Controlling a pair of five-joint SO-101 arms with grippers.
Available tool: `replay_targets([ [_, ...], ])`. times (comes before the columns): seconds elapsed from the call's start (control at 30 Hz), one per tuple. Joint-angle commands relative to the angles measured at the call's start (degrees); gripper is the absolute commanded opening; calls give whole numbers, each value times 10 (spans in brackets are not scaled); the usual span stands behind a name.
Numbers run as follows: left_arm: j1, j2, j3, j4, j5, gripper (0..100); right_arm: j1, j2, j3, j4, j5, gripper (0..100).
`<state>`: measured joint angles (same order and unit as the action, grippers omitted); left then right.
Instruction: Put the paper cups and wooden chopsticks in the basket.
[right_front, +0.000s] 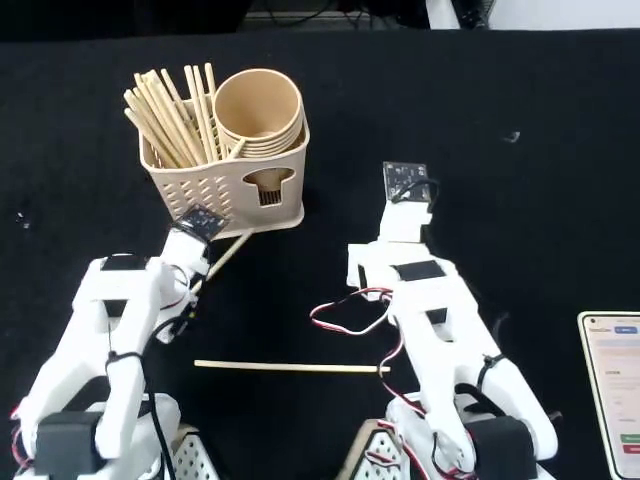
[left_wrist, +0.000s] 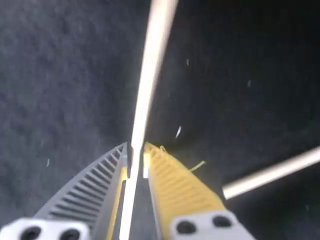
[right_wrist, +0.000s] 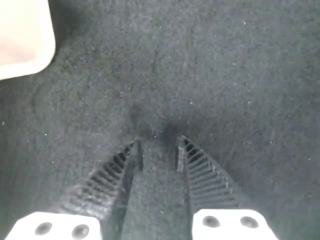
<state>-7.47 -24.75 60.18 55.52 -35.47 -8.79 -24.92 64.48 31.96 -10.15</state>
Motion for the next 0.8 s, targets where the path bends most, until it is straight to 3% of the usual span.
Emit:
replay_targets([
  [0.0,46,-75,-42,79,-4,28,47,-35,-20,-5,3,122],
  [0.1,118,-140,-71,157,-4,30,137,-63,-37,10,-6,121],
  [0.23,242,-198,-113,249,-4,30,261,-105,-39,14,-100,123],
  [0.37,356,-183,-118,267,-3,34,340,-124,-56,30,-115,123],
  [0.47,393,-136,-109,223,-3,48,334,-123,-71,62,-115,123],
  [0.67,396,-9,-111,163,-1,223,304,-123,-63,62,-114,123],
  [0.77,393,26,-109,141,-2,234,303,-123,-62,62,-114,123],
])
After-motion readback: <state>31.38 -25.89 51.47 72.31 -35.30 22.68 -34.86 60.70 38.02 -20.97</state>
